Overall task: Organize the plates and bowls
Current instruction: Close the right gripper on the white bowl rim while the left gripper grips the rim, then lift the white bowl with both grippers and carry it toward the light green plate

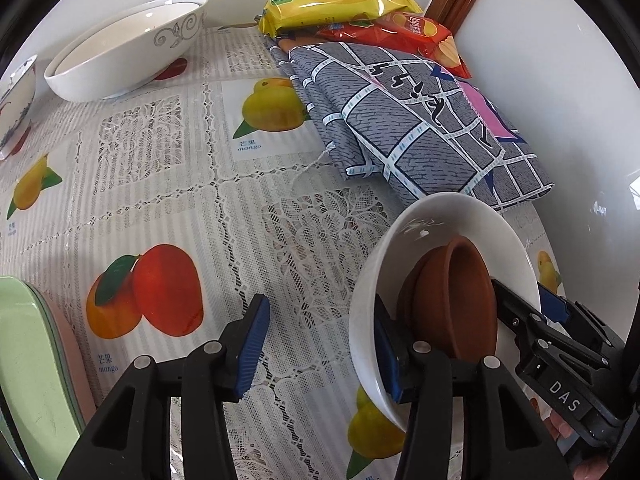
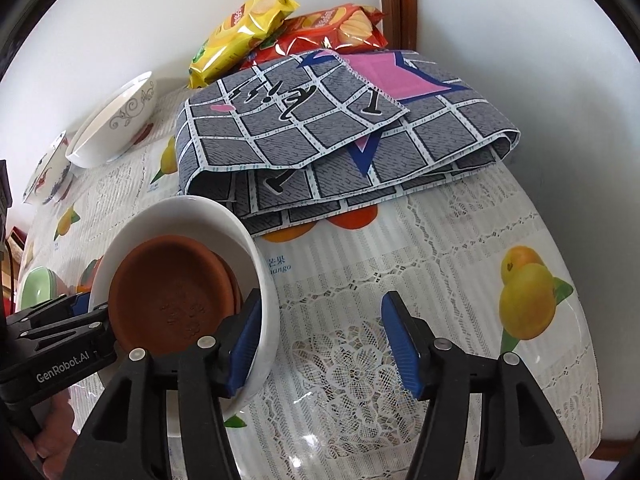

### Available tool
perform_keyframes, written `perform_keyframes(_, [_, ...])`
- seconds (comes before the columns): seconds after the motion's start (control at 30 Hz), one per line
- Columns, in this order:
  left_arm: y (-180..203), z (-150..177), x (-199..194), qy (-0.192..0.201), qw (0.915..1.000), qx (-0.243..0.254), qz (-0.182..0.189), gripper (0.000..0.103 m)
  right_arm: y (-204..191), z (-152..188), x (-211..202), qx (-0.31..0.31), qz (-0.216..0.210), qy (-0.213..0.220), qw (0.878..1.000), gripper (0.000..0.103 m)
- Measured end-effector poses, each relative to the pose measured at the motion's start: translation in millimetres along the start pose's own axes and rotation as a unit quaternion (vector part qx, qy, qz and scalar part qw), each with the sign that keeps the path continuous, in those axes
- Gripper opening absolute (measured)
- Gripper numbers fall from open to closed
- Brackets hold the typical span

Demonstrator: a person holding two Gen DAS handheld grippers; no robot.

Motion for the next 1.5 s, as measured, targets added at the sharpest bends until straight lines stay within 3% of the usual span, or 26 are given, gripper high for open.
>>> perform_keyframes(0.43, [-0.2, 3.7, -3.6, 0.009, 0.9999, -0.011, -0.002, 0.046, 0.0, 1.9, -2.0, 0.019, -0.006, 0.026, 0.999, 0.054])
perform_keyframes(0.87, [-0.1, 0.8, -1.9, 0.003, 0.9999, -0.012, 0.000, 0.045, 0.2, 1.2, 0.1, 0.026, -0.013, 0.012, 0.999, 0.055])
perform_keyframes(0.93, [1.9, 1.7, -2.5, 0.002, 0.9999, -0.012, 0.011, 0.037, -1.0, 0.8, 0.2, 0.028, -0.019, 0.013, 0.999, 0.051])
perform_keyframes(1.0, [6.0, 2.7, -3.7, 0.002, 0.9997, -0.009, 0.021, 0.030, -4.5, 1.3, -0.4, 0.035, -0.048, 0.019, 0.998, 0.036])
perform_keyframes(1.03, [8.6, 3.0, -4.4, 0.004, 0.9998, -0.004, 0.021, 0.025, -5.7, 2.0, -0.4, 0.044, -0.060, 0.021, 0.997, 0.033])
perform_keyframes(1.1, [15.5, 4.3, -5.5, 0.004, 0.9996, 0.004, 0.027, 0.014, -11.4, 0.8, -2.8, 0.037, -0.063, 0.027, 0.997, 0.019])
perform_keyframes(1.17, [19.6, 5.2, -5.4, 0.008, 0.9998, 0.014, 0.014, 0.012, -19.0, -0.3, -5.6, 0.028, -0.064, 0.034, 0.997, 0.010])
perform_keyframes(1.27, [20.5, 4.9, -5.2, 0.014, 0.9998, 0.011, 0.012, 0.011, -23.0, -1.1, -7.5, 0.024, -0.041, 0.037, 0.998, 0.009])
perform_keyframes(1.5, [15.5, 8.2, -7.5, 0.010, 0.9995, -0.006, 0.029, 0.011, -23.3, 1.8, -10.3, 0.043, -0.041, 0.027, 0.998, 0.010])
Point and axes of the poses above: each gripper's, at about its wrist camera, not at the fingertips, and x roughly the way its jaws point, y to its right, z to its underside, the point moved 7 cm from there along x, roughly the way its jaws point, and after that the axes turned 7 degrees about -x, right-handed, at the moved point
